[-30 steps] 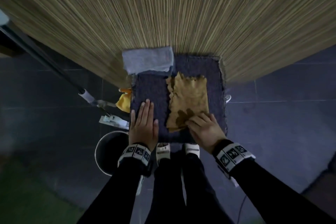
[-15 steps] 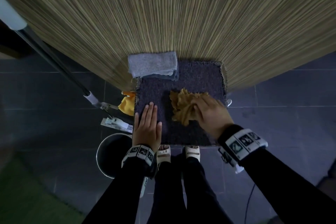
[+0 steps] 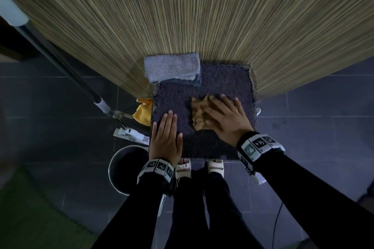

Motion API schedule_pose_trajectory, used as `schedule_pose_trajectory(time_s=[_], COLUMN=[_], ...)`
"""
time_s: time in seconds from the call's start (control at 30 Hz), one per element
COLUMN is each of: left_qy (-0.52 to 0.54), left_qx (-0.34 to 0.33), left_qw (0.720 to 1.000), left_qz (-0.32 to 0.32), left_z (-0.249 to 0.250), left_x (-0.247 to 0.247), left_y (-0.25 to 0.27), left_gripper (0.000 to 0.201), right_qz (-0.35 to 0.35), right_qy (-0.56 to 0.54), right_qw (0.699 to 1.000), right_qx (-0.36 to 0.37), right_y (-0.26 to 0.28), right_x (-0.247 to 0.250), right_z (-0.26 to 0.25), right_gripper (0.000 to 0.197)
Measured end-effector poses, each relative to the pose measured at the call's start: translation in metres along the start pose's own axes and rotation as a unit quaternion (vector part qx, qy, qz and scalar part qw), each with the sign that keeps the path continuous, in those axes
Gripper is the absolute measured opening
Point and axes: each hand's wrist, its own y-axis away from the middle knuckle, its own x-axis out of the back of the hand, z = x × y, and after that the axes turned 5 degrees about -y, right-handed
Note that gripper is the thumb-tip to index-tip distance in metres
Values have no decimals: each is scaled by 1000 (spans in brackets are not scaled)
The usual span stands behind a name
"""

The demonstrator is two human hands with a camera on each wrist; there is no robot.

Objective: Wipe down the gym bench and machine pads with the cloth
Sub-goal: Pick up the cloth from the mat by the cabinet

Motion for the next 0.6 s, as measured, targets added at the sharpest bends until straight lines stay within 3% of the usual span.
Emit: schedule_pose_trajectory(time_s=[0.07, 0.17, 0.37, 0.6], left_qy=[1, 3, 5, 7], left_qx=[2, 4, 7, 24], left_qw=[1000, 1000, 1000, 998], left_qz=[1, -1, -14, -52], left_z=[0, 1, 1, 5], left_x=[0, 1, 4, 10], left_y=[0, 1, 0, -4], left_gripper=[57, 58, 58, 59], right_qz=[-24, -29, -6, -69], right_qy=[24, 50, 60, 44], right_qw=[999, 998, 998, 997], right_qx=[-28, -12, 28, 2], right_y=[-7, -15, -9, 1], right_x=[-5, -7, -3, -10], right_z=[-1, -7, -11, -31], right_gripper=[53, 62, 54, 60])
